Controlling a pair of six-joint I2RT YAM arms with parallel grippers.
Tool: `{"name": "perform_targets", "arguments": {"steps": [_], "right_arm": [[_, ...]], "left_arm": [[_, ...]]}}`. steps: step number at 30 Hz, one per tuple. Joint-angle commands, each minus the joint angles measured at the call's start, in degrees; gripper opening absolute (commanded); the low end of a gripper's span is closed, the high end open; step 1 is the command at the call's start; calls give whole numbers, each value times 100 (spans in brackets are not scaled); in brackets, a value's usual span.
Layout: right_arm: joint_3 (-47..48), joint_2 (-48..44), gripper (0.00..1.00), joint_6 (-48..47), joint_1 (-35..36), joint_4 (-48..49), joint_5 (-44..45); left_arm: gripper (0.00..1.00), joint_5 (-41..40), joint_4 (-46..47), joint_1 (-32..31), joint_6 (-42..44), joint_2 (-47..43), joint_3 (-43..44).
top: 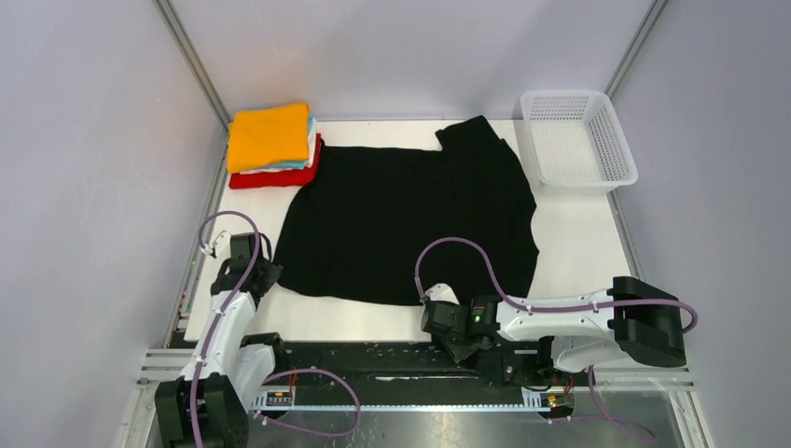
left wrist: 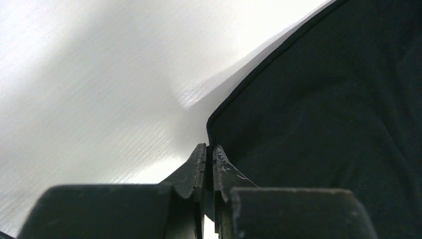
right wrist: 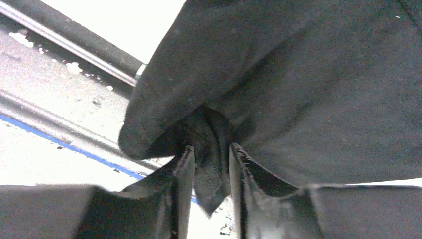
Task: Fold and stack the t-shirts
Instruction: Grab the side of the flattened tshirt closest away from the robot with both arms, then fold the flattened tshirt in 1/3 of the way
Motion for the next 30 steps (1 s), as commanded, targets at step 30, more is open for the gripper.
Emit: {"name": "perform_targets", "arguments": {"steps": [30], "right_arm": [[361,-2504,0,113,-1029,-2008,801]], "left_arm": [[0,386,-598,-6,-1245,-1792,-89]]}}
